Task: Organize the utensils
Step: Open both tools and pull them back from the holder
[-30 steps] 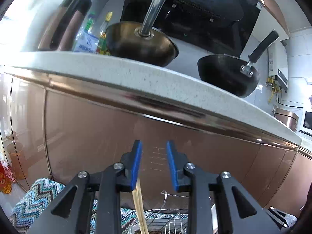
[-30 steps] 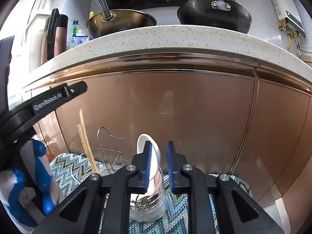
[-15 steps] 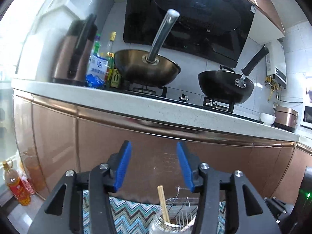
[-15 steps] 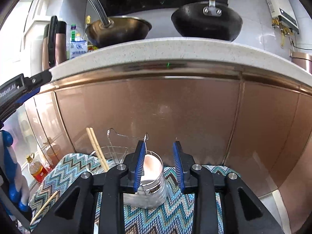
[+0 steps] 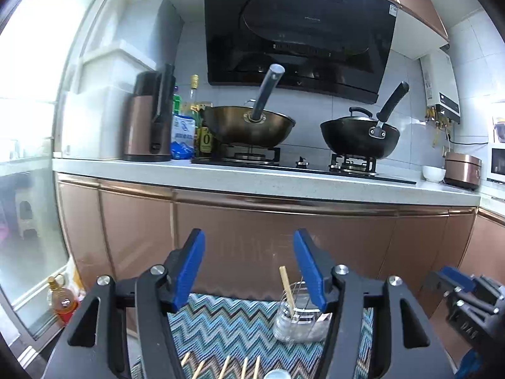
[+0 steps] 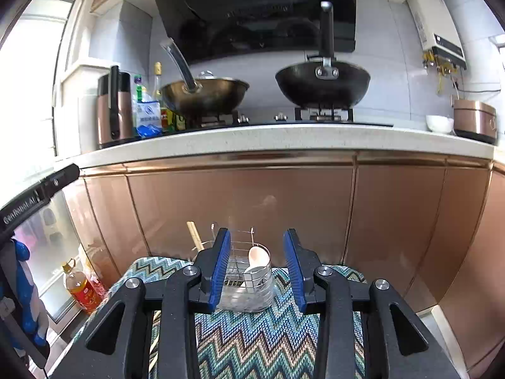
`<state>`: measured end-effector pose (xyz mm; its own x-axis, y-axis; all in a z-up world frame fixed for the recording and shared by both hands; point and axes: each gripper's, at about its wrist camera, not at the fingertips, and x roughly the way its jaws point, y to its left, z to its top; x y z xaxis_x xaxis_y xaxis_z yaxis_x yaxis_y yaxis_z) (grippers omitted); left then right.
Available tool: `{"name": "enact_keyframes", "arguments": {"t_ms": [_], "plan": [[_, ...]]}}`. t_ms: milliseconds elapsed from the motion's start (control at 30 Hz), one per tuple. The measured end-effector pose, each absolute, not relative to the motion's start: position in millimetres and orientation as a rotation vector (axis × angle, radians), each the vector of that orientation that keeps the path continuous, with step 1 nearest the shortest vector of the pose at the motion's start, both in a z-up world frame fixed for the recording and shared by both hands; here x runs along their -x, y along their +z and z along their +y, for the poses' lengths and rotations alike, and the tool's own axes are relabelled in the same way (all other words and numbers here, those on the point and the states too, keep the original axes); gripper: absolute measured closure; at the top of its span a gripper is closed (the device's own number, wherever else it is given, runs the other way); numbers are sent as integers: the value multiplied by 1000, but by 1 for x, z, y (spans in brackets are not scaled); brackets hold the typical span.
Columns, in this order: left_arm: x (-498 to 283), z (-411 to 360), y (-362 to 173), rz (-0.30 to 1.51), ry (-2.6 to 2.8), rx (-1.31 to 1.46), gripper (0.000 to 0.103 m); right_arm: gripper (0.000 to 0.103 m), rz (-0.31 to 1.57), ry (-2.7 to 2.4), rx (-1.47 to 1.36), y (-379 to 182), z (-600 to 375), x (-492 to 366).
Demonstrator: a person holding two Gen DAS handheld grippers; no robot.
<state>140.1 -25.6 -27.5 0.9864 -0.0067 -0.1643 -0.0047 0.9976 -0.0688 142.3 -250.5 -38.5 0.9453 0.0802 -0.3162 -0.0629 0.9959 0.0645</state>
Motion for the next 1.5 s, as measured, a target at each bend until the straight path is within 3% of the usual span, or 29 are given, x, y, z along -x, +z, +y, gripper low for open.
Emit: {"name": "enact_keyframes", "arguments": {"t_ms": [333,1500], "plan": [[-93,-10,-31,220,58,25,46,58,299,75,-19,-24,-233,-86],[-31,26,-51,259,93,7,43,55,337,-130,59,-39,-239,-32]]}}
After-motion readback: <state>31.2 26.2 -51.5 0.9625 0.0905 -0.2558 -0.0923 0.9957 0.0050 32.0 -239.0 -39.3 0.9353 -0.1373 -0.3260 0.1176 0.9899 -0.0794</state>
